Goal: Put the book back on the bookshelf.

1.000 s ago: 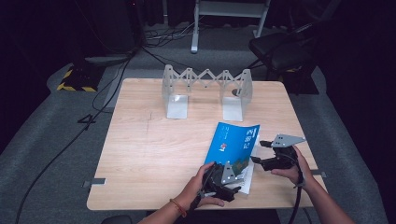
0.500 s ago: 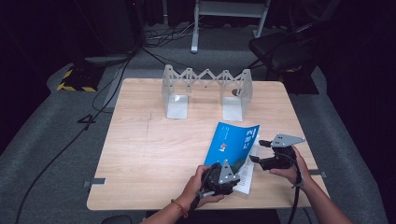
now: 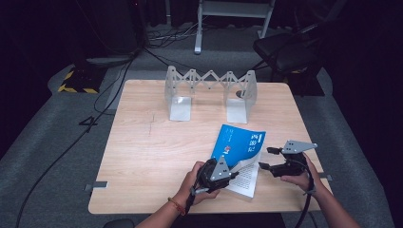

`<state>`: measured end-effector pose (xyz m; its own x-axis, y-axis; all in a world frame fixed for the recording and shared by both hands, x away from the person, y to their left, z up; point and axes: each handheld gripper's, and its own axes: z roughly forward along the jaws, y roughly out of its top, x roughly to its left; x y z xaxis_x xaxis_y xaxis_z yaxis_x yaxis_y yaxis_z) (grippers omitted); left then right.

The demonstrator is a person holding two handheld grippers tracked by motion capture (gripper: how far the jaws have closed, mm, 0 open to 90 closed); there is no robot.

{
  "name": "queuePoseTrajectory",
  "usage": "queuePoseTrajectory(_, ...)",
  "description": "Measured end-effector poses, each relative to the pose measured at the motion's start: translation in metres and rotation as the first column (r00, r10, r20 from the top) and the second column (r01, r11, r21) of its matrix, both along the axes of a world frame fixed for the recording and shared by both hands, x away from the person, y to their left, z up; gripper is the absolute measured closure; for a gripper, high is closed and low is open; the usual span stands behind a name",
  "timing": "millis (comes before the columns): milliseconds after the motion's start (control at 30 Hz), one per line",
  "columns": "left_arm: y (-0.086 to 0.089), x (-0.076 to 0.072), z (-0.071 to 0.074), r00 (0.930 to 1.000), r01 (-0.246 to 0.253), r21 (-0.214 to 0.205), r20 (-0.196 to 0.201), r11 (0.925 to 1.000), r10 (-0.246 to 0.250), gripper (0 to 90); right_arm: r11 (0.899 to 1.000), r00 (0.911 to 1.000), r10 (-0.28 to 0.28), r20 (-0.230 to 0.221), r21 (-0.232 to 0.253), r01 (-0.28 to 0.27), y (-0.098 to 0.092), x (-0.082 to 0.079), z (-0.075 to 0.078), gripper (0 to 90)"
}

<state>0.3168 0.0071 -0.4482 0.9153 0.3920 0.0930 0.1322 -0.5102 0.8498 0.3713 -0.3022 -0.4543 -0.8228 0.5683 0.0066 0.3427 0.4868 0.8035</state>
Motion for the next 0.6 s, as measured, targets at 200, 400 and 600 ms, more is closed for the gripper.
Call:
queuePoseTrajectory(200,0.012,0.001,0.001,0.9999,0.011,0.032,-0.003,0.9994,-0.01,78.8,0.998,0.996,0.036,0.082,0.057,-0.041,-0.012,-0.013,0.018,27.9)
queuePoseTrajectory(400,0.028,0.004,0.003,0.9995,0.029,0.065,-0.011,0.9975,-0.028,78.9,0.988,0.979,0.121,0.164,0.075,-0.134,0.004,-0.019,0.035,26.3)
queuePoseTrajectory(600,0.041,0.004,0.002,0.9995,0.028,0.089,-0.017,0.9957,-0.027,78.6,0.972,0.9642,0.21,0.162,0.076,-0.224,0.027,-0.016,0.037,26.6)
